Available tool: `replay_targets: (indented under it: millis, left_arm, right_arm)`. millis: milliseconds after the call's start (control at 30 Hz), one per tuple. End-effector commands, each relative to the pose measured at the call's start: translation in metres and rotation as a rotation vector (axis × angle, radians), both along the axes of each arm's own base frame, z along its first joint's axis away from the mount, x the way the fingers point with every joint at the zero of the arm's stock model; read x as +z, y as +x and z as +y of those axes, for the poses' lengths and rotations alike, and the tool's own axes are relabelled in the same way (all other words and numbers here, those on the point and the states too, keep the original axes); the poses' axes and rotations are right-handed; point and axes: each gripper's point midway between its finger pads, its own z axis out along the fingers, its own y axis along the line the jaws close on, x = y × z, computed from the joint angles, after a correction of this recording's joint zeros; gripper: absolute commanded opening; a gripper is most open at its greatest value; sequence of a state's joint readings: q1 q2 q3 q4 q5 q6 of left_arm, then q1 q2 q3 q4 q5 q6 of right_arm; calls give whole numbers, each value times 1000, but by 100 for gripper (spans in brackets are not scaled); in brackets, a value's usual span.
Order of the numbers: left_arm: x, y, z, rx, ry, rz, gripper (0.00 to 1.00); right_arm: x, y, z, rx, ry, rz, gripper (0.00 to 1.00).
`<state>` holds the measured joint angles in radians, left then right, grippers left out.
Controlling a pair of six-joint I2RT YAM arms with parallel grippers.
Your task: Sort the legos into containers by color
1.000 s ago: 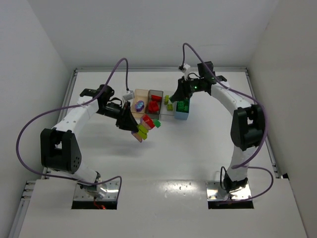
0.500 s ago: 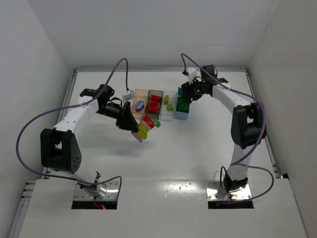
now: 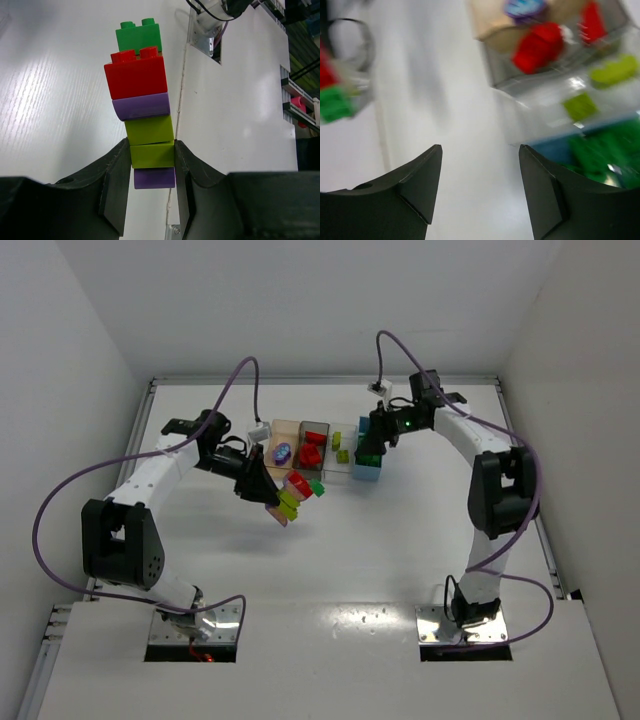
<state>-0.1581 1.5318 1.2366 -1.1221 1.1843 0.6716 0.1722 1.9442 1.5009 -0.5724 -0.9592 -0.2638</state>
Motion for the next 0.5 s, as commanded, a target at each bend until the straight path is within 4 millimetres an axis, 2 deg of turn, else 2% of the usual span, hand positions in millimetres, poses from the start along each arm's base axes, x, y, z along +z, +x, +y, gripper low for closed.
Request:
replay_targets:
  millis: [0,167,267,367,433,467]
  left_arm:
    - [12,-4,-7,-31,-42,-57,11]
    - [14,-4,-7,-32,-43,-66,11]
    - [14,-4,-7,-32,-43,-66,11]
    - [16,-3,-7,-32,-45,-75,11]
    - [16,-3,-7,-32,-45,-75,11]
    - [16,-3,-7,-32,-45,-75,11]
  right_arm:
    - [80,-47,36,269,330,14,63]
    - [86,-88,60,364,367,98,63]
    - [82,-100,64,385,373,118,63]
    - [80,-117,73,424,368,139,69]
    - [80,-121,75,434,367,140,79]
    - [78,-120,75,431,357,138,79]
